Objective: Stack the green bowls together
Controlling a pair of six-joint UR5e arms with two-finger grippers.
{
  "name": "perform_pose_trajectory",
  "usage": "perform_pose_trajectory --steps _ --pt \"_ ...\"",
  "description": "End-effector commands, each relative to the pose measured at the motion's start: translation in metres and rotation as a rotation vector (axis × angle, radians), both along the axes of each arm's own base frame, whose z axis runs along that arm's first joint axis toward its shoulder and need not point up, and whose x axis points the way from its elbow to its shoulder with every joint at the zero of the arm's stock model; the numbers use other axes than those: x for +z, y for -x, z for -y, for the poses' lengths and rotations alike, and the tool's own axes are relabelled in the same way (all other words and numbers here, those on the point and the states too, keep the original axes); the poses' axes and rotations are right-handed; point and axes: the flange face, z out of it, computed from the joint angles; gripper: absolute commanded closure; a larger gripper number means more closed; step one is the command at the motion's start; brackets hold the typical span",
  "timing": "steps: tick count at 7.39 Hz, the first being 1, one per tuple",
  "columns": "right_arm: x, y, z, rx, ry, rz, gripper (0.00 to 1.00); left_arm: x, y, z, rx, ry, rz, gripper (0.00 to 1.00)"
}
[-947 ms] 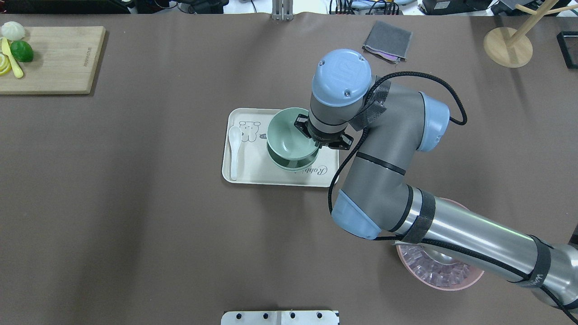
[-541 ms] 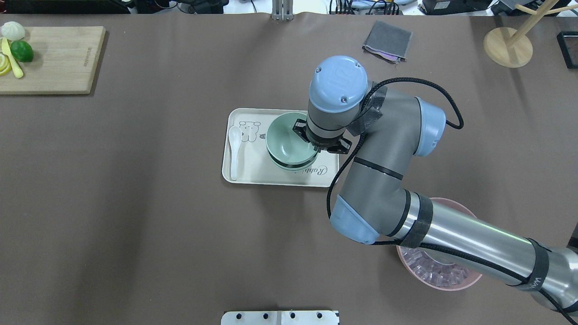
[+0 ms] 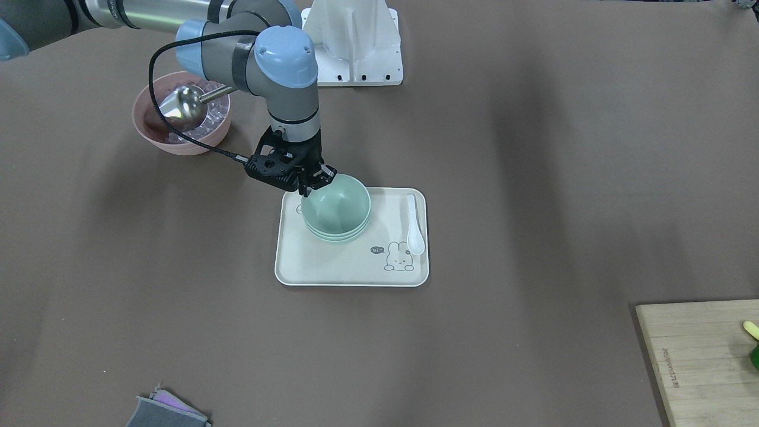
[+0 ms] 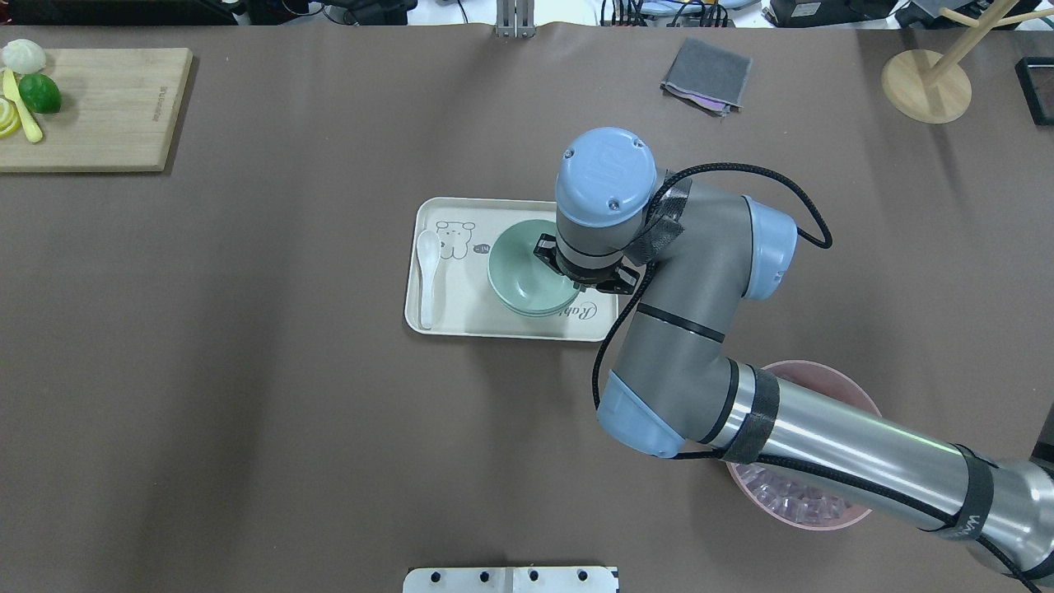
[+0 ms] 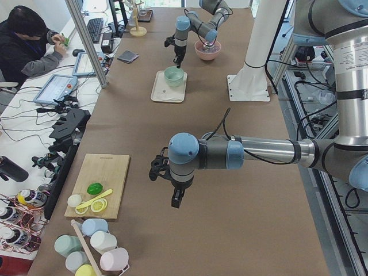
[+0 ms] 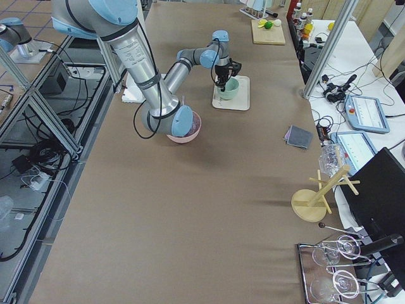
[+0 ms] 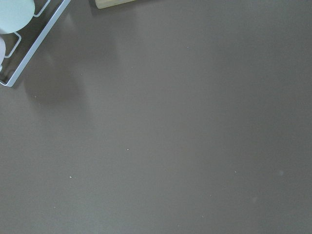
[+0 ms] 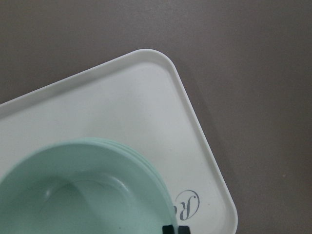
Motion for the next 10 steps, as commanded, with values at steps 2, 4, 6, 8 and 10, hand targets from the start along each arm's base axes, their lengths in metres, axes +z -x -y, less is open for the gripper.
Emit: perform_pose_trajectory --steps 2,4,6,8,10 --pt "0.0 0.0 0.001 -0.003 -0.006 -0.001 1.0 0.002 0.0 0.0 0.0 0.003 0.0 0.02" --pt "-0.001 -0.001 0.001 -0.011 -0.024 -0.002 1.0 0.002 0.0 0.0 0.0 0.003 0.0 0.02" --pt "-0.008 -0.006 0.005 -0.052 -0.076 -0.001 0.01 0.002 -0.001 0.001 0.002 0.003 0.0 0.02" --pt "-0.013 -0.018 0.013 -0.058 -0.097 0.005 0.0 0.004 0.0 0.0 0.0 0.008 -0.001 0.02" --pt "-0.012 -0.056 0.041 -0.08 -0.112 0.018 0.0 0.005 -0.001 0.0 0.0 0.013 -0.001 0.02"
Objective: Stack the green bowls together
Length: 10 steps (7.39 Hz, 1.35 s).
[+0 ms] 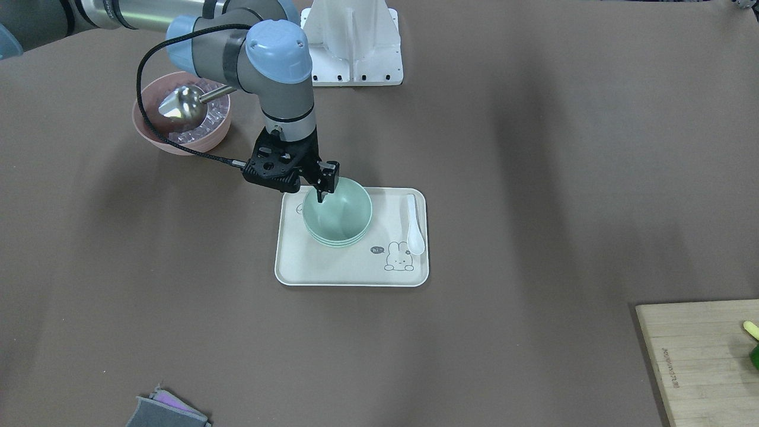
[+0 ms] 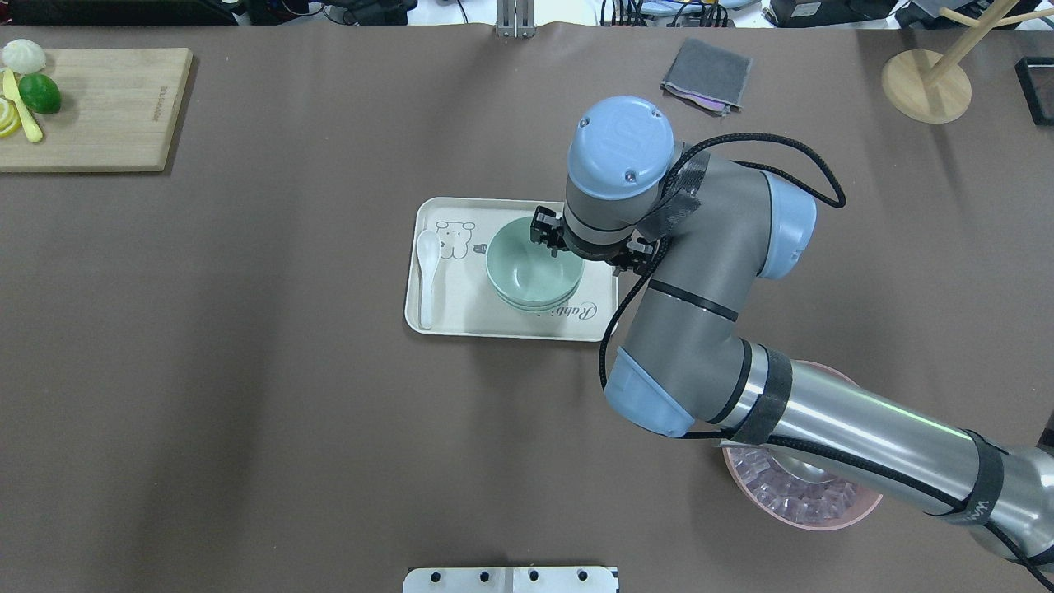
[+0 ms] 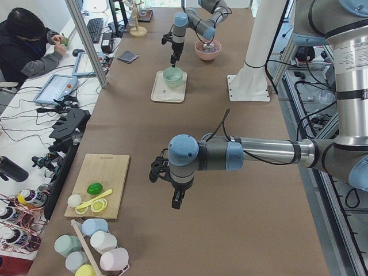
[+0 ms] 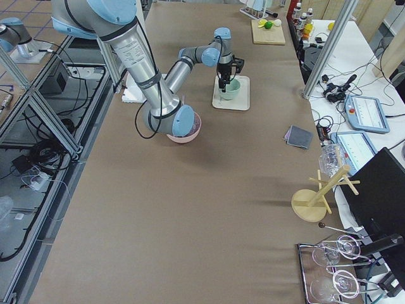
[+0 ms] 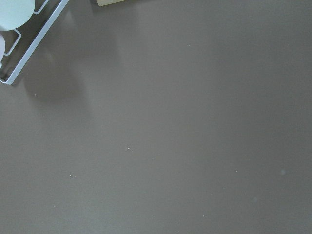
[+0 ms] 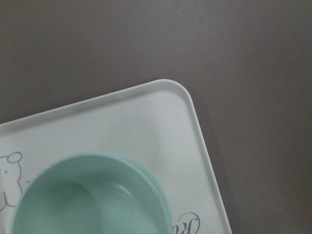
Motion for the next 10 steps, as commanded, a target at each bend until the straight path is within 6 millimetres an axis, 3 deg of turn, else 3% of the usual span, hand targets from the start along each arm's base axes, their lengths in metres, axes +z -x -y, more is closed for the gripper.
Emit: perform_pose_trajectory --steps 1,2,4,6,8,10 --pt "0.01 -0.053 0.031 -0.03 -0.037 -0.011 0.0 0.001 0.0 0.0 0.0 0.004 0.0 0.02" --pt "0.026 -0.099 0.042 -0.071 -0.066 -0.02 0.0 0.0 -0.001 0.0 -0.003 0.016 -0.001 0.02" --pt "0.076 -0.196 0.085 -0.147 -0.121 -0.046 0.0 -0.001 -0.003 0.001 -0.016 0.037 -0.035 0.02" --pt "0.159 -0.289 0.105 -0.235 -0.159 -0.125 0.0 -0.004 -0.006 0.001 -0.065 0.087 -0.068 0.02" --pt "0.259 -0.381 0.088 -0.364 -0.189 -0.198 0.0 -0.006 -0.006 0.005 -0.067 0.088 -0.068 0.02" --pt "0.348 -0.469 0.047 -0.391 -0.153 -0.24 0.0 -0.003 -0.005 0.003 -0.064 0.088 -0.056 0.02"
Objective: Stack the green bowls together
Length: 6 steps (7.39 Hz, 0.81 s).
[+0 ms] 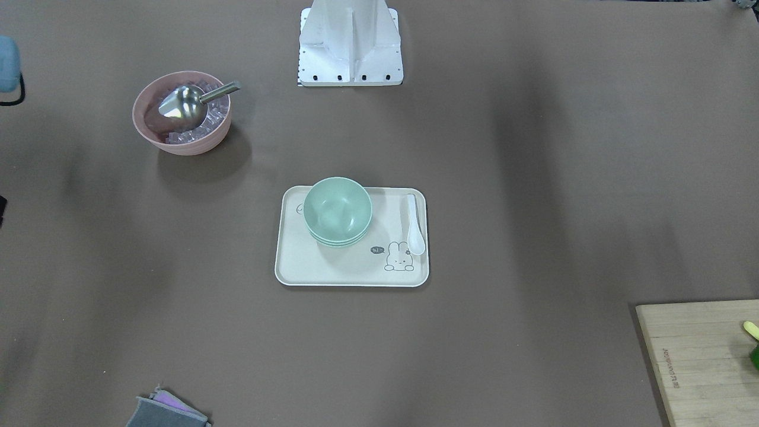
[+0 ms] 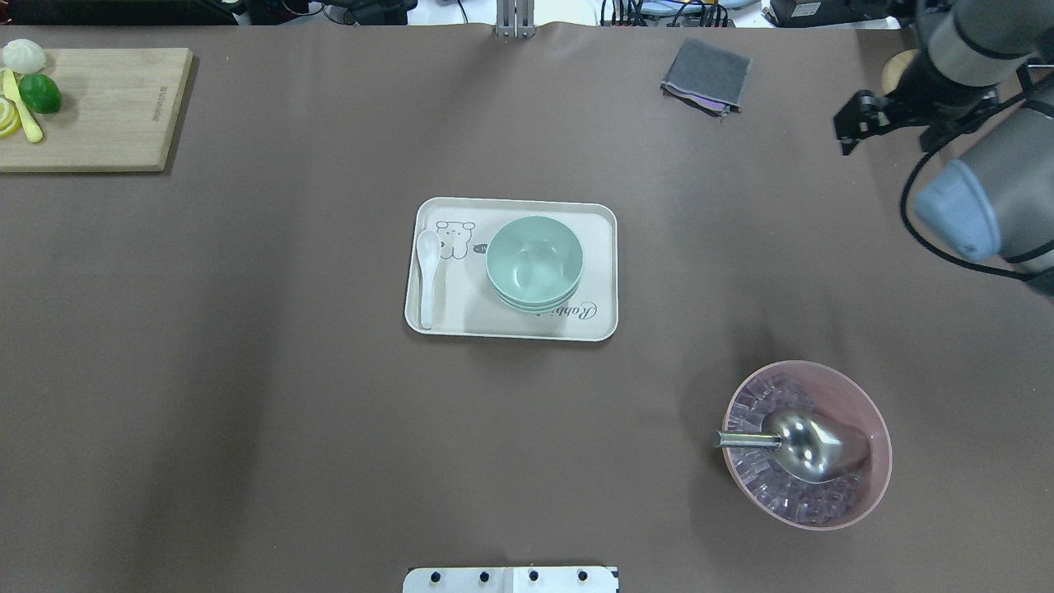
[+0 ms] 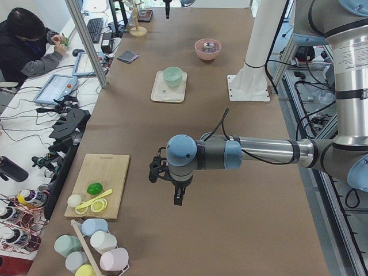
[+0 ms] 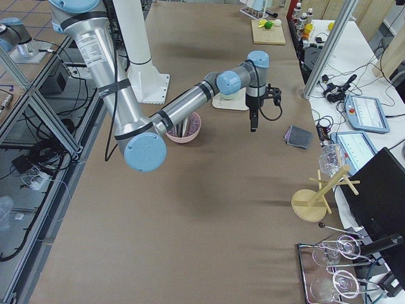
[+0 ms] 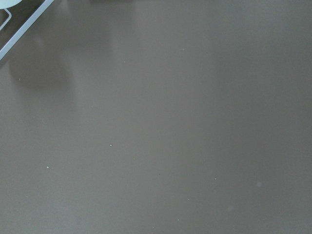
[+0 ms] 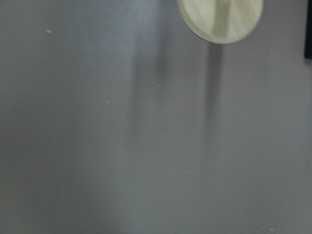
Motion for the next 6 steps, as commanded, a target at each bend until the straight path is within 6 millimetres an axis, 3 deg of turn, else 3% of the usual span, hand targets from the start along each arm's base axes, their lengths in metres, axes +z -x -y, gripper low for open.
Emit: perform_pose_trajectory --steps 1,2,4,6 --pt "0.09 -0.086 -0.056 0.023 0.019 -0.004 0.0 0.025 -0.001 -0.003 0.001 0.049 -0.009 0.02" --pt "0.118 -0.109 -0.083 0.035 0.011 0.073 0.0 0.049 -0.001 -0.003 0.004 0.09 -0.011 0.02" --pt "0.161 -0.133 -0.132 0.05 0.042 0.071 0.0 0.04 0.0 0.015 0.001 0.075 -0.009 0.02" --pt "0.191 -0.138 -0.163 0.067 0.116 0.058 0.0 0.023 0.001 0.024 0.001 0.026 -0.009 0.02"
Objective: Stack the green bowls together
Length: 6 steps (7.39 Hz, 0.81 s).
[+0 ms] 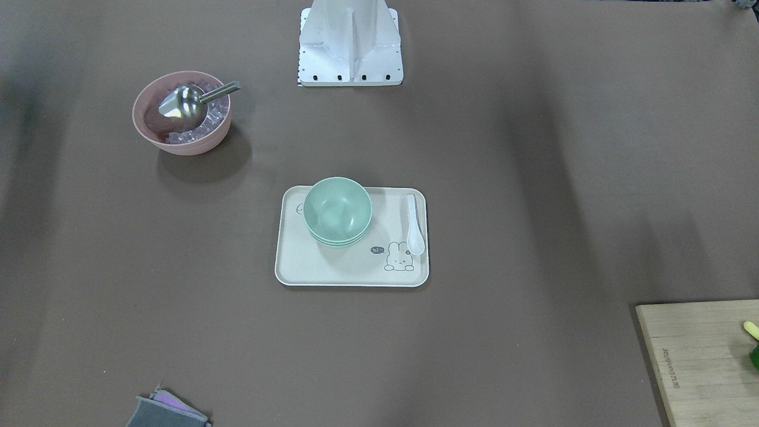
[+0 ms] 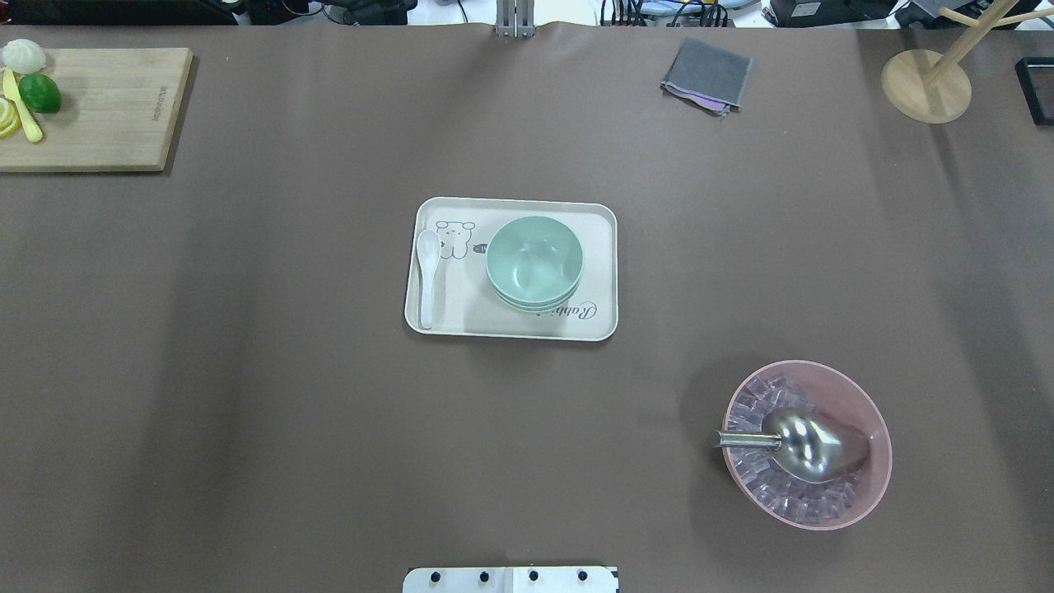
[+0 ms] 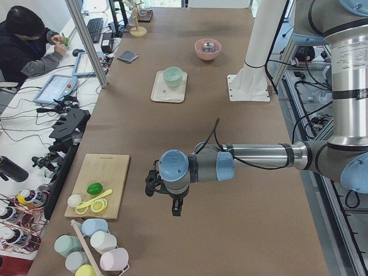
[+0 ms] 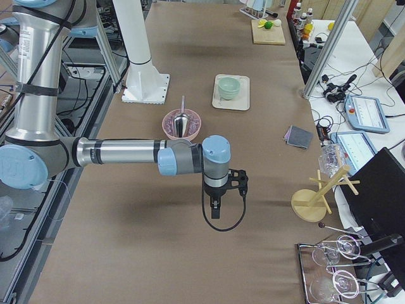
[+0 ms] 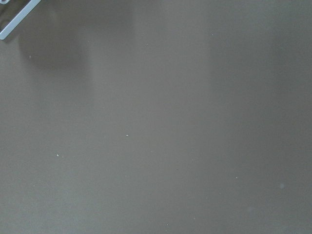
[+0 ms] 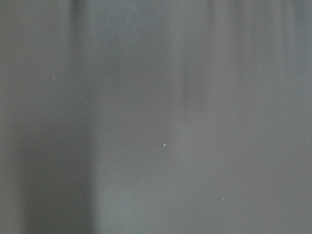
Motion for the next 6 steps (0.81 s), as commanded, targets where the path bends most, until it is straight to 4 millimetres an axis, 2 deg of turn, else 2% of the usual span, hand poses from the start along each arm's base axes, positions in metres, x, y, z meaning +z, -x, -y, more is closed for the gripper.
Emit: perform_pose_trajectory --steps 1,2,4,6 --pt "0.029 -0.013 -0.035 0.031 0.068 -0.001 0.0 -0.02 0.001 0.014 0.0 -0.047 0.002 0.02" --pt "0.028 -0.018 -0.036 0.04 0.062 -0.002 0.0 -0.028 0.002 0.018 0.004 -0.071 0.004 0.02" --pt "0.016 -0.017 -0.026 0.046 0.047 0.013 0.0 -0.052 0.001 0.019 0.009 -0.123 0.01 0.02" --pt "-0.003 -0.012 -0.022 0.03 0.032 0.081 0.0 -0.05 0.001 0.016 0.008 -0.119 0.009 0.02"
